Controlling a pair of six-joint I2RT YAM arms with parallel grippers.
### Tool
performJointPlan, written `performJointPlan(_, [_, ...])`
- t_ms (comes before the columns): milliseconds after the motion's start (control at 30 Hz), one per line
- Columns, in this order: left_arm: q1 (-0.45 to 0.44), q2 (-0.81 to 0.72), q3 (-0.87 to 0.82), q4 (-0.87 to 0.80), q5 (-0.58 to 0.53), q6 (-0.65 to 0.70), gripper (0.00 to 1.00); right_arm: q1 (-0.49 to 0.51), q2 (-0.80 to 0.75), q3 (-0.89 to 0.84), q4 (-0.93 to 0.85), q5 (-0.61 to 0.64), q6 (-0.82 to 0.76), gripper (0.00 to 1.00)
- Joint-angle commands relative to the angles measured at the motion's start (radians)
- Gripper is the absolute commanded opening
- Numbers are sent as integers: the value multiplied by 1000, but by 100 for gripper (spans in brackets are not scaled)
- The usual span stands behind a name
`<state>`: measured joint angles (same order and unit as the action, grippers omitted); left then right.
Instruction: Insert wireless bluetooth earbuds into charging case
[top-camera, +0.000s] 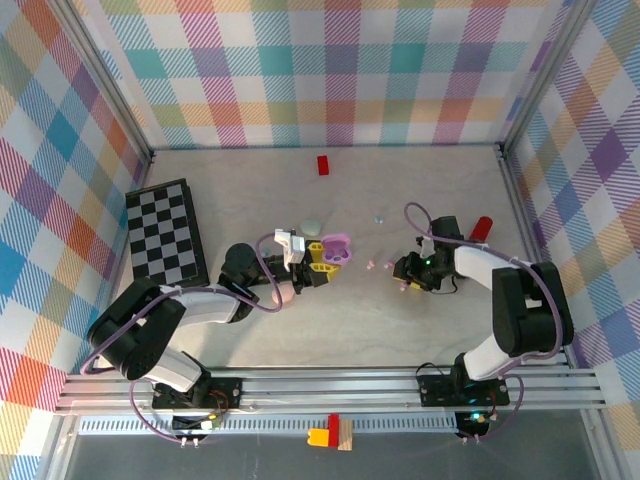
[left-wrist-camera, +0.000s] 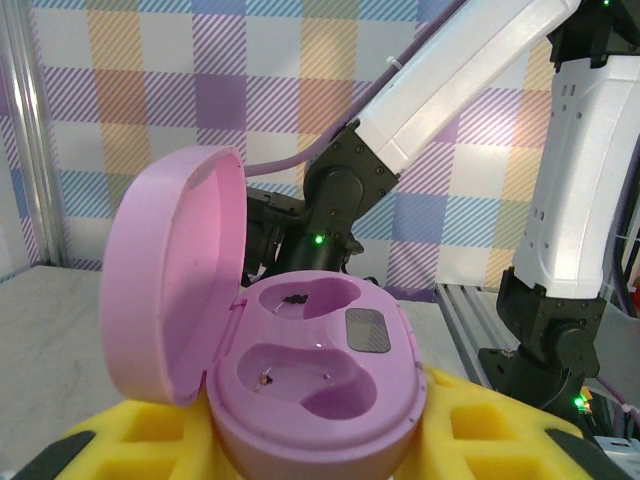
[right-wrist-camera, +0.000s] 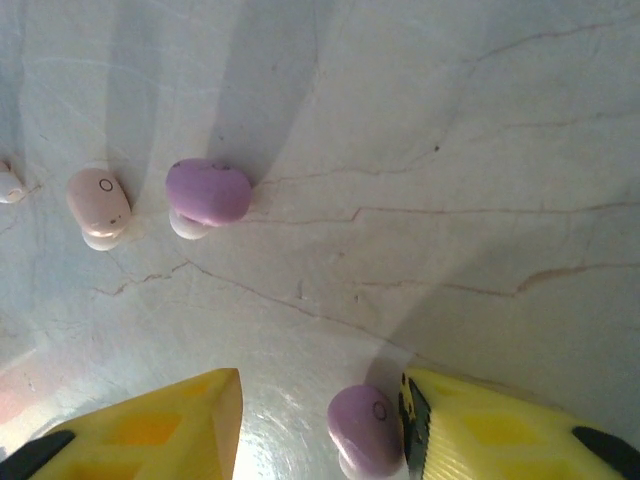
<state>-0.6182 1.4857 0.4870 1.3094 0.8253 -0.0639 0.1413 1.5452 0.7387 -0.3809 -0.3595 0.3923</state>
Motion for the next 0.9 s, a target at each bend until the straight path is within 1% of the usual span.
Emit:
performJointPlan(0, [14, 10, 21, 37, 39, 1, 35, 3, -19, -24, -48, 6, 20, 46])
performJointPlan(233, [14, 15, 29, 36, 45, 0, 35, 3, -7, -39, -7, -37, 28, 43])
performJointPlan(500, [14, 1, 13, 36, 37, -1, 35, 3, -17, -43, -5, -56, 41, 30])
performJointPlan(867, [14, 5, 16, 36, 40, 1, 35, 3, -7, -42, 7, -44, 48, 19])
